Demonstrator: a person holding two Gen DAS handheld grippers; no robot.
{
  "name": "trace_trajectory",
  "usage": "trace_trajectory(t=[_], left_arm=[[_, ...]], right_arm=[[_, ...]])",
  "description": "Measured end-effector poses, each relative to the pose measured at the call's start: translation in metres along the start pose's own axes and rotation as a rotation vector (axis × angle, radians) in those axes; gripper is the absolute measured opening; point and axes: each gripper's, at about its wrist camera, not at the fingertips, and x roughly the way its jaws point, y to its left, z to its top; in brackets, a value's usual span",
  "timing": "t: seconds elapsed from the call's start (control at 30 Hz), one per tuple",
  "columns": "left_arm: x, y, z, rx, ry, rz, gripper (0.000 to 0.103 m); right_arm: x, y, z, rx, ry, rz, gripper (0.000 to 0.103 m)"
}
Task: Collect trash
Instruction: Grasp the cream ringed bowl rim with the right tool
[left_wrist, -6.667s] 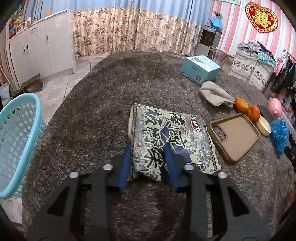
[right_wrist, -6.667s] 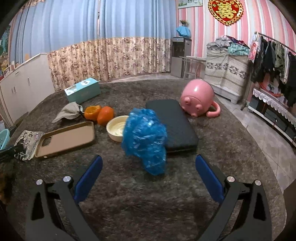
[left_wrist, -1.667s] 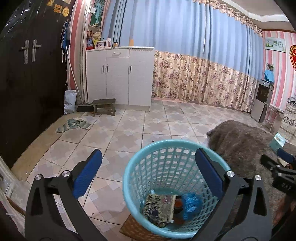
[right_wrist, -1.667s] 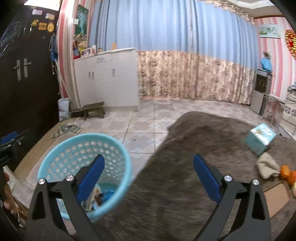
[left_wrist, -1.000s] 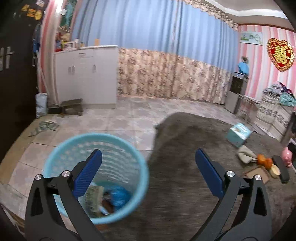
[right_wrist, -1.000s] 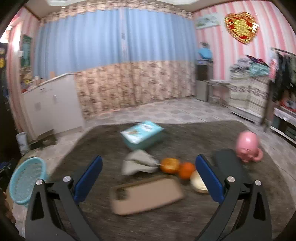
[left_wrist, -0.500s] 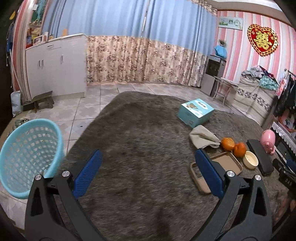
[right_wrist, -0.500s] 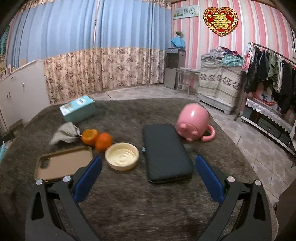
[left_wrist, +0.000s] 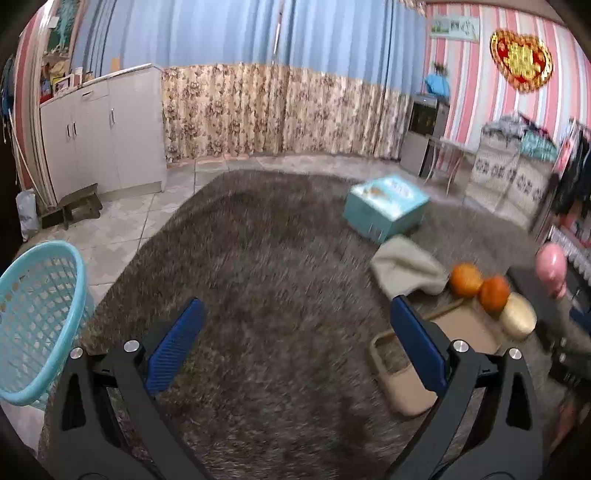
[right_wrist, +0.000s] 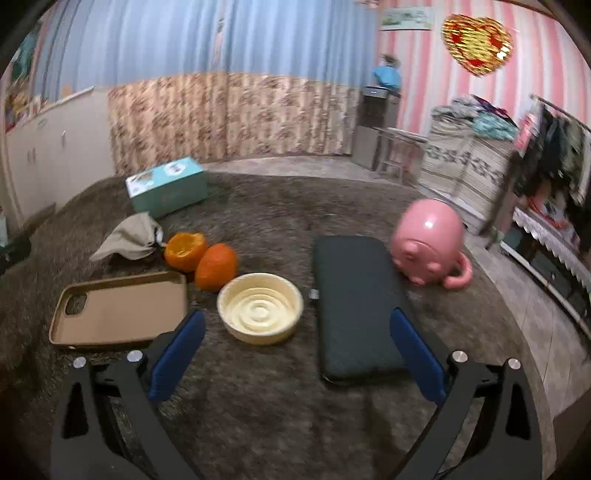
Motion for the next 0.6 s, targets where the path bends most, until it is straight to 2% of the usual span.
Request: trace_trajectory(t=[0.07, 0.1, 0.17, 0.37, 0.6], left_arm=[[0.005, 0.004, -0.004, -0.016, 0.027, -0.015, 0.097], [0.006, 0.005, -0.004, -0.024, 0.029, -0.023, 0.097], [0.005, 0.011, -0.003, -0.048, 0.023, -0.035, 0.097], [0.011, 0.023, -0.008, -0.113, 0.045, -0.052, 0.097], [0.020, 0.019, -0.010, -0.114, 0.084, -0.061, 0.097]], right_arm=[[0.009, 0.009, 0.002, -0.040, 0.025, 0.018, 0.087], [0.015, 0.013, 0.003, -0.055, 0.048, 0.025, 0.080], [0.028, 0.018, 0.004, -0.068, 0.101, 0.050, 0.072], [0.047, 0.015, 0.006, -0.038, 0.172, 0.093, 0.063], [0.046, 0.014, 0.007, -0.026, 0.152, 0.114, 0.061]])
